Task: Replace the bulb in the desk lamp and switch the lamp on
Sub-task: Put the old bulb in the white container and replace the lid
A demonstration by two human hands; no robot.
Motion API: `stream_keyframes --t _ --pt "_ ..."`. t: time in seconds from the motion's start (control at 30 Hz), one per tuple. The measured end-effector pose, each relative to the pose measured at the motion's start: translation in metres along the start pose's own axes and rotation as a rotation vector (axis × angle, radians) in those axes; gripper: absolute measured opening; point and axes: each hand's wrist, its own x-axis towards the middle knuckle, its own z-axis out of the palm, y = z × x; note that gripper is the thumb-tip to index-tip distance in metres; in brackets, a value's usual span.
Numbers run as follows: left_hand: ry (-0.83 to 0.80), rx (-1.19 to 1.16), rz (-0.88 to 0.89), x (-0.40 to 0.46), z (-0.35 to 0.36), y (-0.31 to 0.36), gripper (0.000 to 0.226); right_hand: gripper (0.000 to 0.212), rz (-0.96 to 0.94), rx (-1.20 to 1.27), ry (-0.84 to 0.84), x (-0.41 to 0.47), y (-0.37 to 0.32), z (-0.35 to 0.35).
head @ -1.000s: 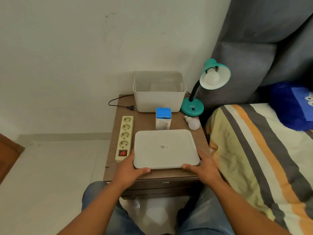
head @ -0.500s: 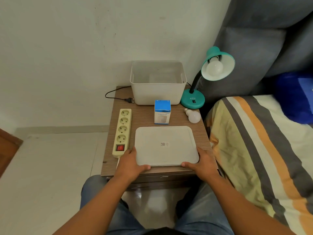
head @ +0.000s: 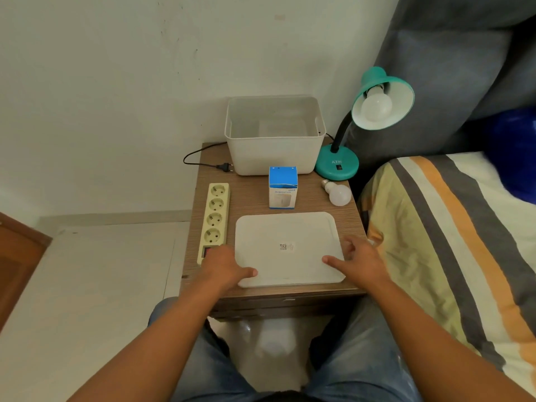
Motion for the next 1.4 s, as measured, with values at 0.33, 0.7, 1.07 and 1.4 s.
stream_keyframes --t 0.33,0.7,1.07,1.4 --pt "0.291 -0.320 0.186 0.071 -0.091 0.029 0.093 0.062 -0.067 -0.008 0.176 0.081 -0.039 -0.031" --pt "0.419 -0.245 0.262 0.168 -0.164 0.073 0.112 0.062 -0.027 -0.098 0.109 0.147 -0.054 -0.037" --pt "0.431 -0.280 0.226 0.190 -0.163 0.070 0.099 0.047 -0.254 0.071 0.267 0.121 -0.069 -0.051" --pt "0.453 -0.408 0.272 0.190 -0.155 0.068 0.063 0.044 -0.518 0.143 0.442 0.127 -0.174 -0.090"
